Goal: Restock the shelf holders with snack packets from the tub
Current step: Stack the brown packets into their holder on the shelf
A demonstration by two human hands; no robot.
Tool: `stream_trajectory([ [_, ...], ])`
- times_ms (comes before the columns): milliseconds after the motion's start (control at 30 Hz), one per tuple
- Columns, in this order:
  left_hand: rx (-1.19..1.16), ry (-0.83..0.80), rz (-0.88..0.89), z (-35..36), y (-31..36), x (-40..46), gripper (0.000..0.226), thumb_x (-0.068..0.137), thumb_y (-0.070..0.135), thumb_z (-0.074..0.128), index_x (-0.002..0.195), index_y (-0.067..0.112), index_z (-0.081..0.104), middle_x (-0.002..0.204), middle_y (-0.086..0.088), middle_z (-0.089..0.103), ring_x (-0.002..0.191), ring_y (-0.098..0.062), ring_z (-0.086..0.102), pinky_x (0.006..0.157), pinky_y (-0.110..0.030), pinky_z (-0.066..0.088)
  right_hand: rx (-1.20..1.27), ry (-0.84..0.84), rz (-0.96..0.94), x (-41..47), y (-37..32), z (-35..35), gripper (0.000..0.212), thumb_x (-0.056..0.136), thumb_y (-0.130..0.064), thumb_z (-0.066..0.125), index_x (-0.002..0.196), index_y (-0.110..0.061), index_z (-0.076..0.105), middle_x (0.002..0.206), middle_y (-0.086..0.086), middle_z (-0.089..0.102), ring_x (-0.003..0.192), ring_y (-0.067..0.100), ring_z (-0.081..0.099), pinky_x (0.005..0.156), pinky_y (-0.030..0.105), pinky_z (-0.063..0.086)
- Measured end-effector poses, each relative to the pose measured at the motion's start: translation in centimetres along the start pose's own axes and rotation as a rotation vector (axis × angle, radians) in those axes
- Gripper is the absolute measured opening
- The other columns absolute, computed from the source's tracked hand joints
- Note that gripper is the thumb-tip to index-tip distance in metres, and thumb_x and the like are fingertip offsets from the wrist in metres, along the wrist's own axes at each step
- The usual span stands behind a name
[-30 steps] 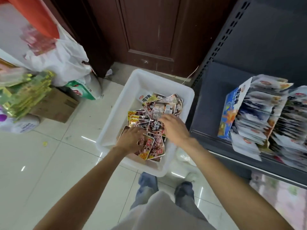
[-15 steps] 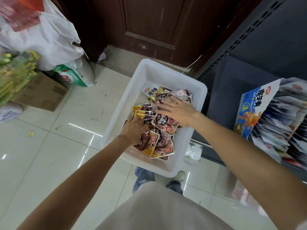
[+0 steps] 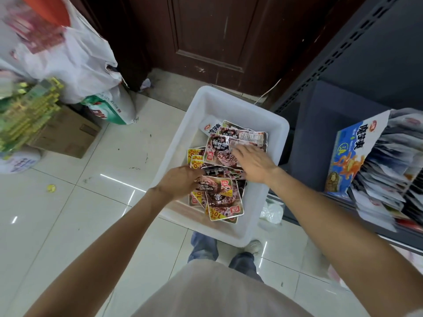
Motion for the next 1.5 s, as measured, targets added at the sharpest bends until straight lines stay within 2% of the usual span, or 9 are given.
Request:
stream_trajectory([
  [133,-0.004,0.099,-0.075,0.0,-0.3,-0.6,0.032,0.097,0.028,0.05,0.127,0.018,0.05,0.109,-0.003,0.067,0.092,-0.022,0.065,0.077,-0.032,0.05,-0.146,-0.006,0.068,1.5,-1.1,-0.7,0.084,0.079,-0.06,0.062,0.144,-0.018,0.027,0.138,0.018,0.038,0.124,0.036,0.04,0.105,0.048,0.035],
  [300,-0.235,0.319,-0.296,-0.6,-1.4,-1.6,0.032,0.095,0.027,0.054,0.125,0.015,0.049,0.092,-0.009,0.07,0.074,-0.029,0.066,0.06,-0.031,0.05,-0.046,0.02,0.021,1.3,-2.4,-1.3,0.045,0.093,-0.027,0.054,0.131,-0.007,0.04,0.126,0.018,0.05,0.106,0.029,0.056,0.082,0.041,0.054],
  [467,-0.831,0.543,-0.517,-0.8,-1.9,-2.9,0.027,0.091,0.025,0.061,0.115,0.017,0.051,0.087,0.009,0.064,0.073,-0.001,0.061,0.054,-0.011,0.044,0.501,0.346,0.349,-3.5,-0.1,-3.4,0.021,0.099,-0.02,0.048,0.114,-0.02,0.063,0.098,0.003,0.07,0.084,0.024,0.066,0.079,0.041,0.053],
  [667,-1.335,0.715,-0.631,-1.4,-1.5,-3.7,0.017,0.088,0.017,0.066,0.1,0.024,0.056,0.087,0.006,0.068,0.075,-0.014,0.066,0.065,-0.026,0.053,1.228,0.568,0.667,-9.2,0.0,-3.4,0.012,0.096,-0.009,0.053,0.104,-0.007,0.061,0.101,0.015,0.068,0.092,0.03,0.065,0.079,0.039,0.052],
  [833,-1.591,0.659,-0.458,-3.9,1.3,-2.8,0.024,0.086,0.007,0.065,0.104,0.021,0.058,0.093,0.004,0.074,0.083,-0.018,0.071,0.062,-0.026,0.055,1.995,0.638,0.552,-13.3,-1.3,-4.2,0.033,0.091,0.001,0.056,0.107,-0.028,0.054,0.106,0.003,0.07,0.089,0.014,0.068,0.066,0.028,0.054],
  [1067,-1.355,0.447,-0.177,-7.8,9.2,-2.4,0.063,0.062,0.032,0.085,0.117,0.026,0.054,0.11,0.006,0.07,0.099,-0.012,0.068,0.073,-0.021,0.055,1.921,0.783,0.407,-18.2,-1.7,-5.7,0.054,0.089,0.009,0.054,0.121,-0.035,0.047,0.101,0.003,0.071,0.092,0.017,0.066,0.072,0.031,0.053],
  [1200,-1.187,0.416,-0.123,-8.6,14.2,-2.5,0.075,0.056,0.039,0.089,0.119,0.029,0.049,0.113,0.007,0.067,0.107,-0.015,0.064,0.087,-0.041,0.054,1.795,0.906,0.455,-22.2,-0.5,-6.1,0.05,0.078,-0.026,0.073,0.12,-0.035,0.046,0.097,-0.009,0.072,0.091,0.01,0.069,0.08,0.035,0.056],
  [1367,-1.097,0.429,-0.004,-7.5,22.4,-1.9,0.028,0.078,0.037,0.073,0.098,0.045,0.055,0.103,0.009,0.069,0.098,-0.011,0.067,0.088,-0.046,0.054,1.578,1.076,0.467,-31.4,3.5,-4.4,0.043,0.074,-0.057,0.071,0.107,-0.046,0.046,0.102,-0.019,0.067,0.096,0.002,0.064,0.08,0.03,0.052],
  [1500,-1.137,0.491,0.015,-6.4,29.8,-0.7,0.017,0.08,0.039,0.067,0.096,0.038,0.062,0.103,0.005,0.07,0.098,-0.017,0.067,0.09,-0.047,0.051,1.604,1.292,0.518,-42.2,8.3,0.2,0.04,0.076,-0.035,0.076,0.102,-0.049,0.048,0.105,-0.01,0.068,0.1,0.016,0.065,0.087,0.049,0.052],
])
Point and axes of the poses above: each hand's wrist, its own x-axis towards the middle knuckle, its own z-axis out of the palm, y = z × x, the point moved 5 cm from there along x, towards the middle knuckle
